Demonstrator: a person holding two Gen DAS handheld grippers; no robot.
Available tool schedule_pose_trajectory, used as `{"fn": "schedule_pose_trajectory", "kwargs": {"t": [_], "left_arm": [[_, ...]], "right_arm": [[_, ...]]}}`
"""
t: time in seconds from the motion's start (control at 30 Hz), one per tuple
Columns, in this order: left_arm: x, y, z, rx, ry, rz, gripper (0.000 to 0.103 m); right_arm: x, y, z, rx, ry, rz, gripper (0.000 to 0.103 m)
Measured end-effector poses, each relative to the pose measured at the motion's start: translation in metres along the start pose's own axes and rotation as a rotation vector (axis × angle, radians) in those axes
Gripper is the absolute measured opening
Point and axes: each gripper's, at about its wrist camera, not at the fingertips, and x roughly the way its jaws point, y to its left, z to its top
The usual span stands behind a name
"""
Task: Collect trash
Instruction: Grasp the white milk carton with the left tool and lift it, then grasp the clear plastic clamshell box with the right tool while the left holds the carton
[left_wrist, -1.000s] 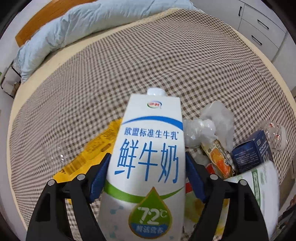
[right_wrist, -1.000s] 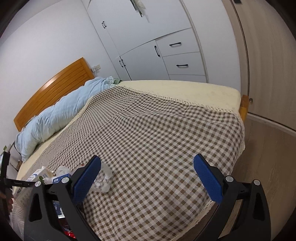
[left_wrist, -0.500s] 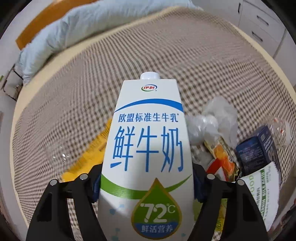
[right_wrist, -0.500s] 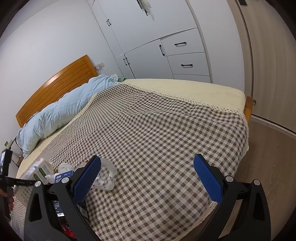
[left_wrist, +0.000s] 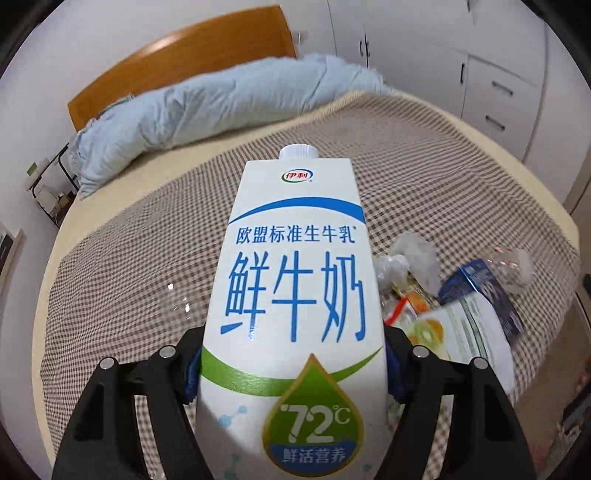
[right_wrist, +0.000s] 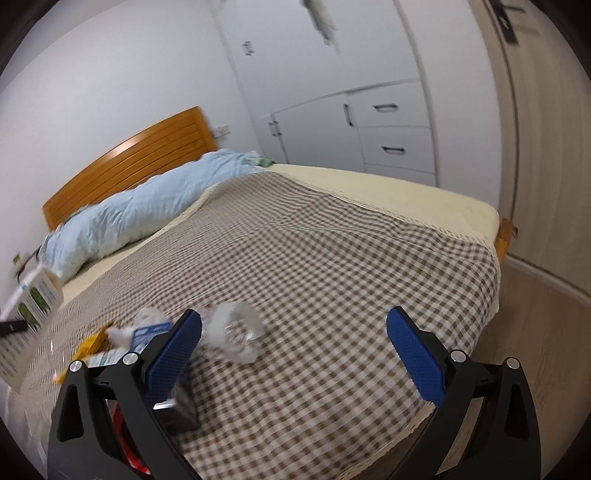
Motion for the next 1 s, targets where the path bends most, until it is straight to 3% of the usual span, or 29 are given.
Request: {"fn": "schedule_pose_trajectory", "kwargs": {"t": [0.27, 0.5, 0.73, 0.87, 1.0], "left_arm": [[-0.077, 0.029, -0.071, 0.0, -0.127, 0.001, 0.07], [-0.112, 0.074, -0.135, -0.03, -0.179, 0.033, 0.07], [-0.127, 0.117, -0.203, -0.059, -0.221, 0.123, 0.07], [-0.121, 0.138, -0.226, -0.104, -0.211, 0.128, 0.07], [-0.112, 0.155, -0.243, -0.112, -0.21, 0.153, 0.07]], "right_arm": [[-0.051, 0.055, -0.045, -0.077, 0.001, 0.063, 0.097], [-0.08, 0.12, -0.105, -0.009, 0.091, 0.216, 0.097], [-0.072, 0.203, -0.17, -0.004, 0.229, 0.321, 0.097], [-0.064, 0.237, -0.198, 0.031, 0.301, 0.368, 0.097], [-0.07, 0.263, -0.223, 0.094, 0.313, 0.419, 0.097]]}}
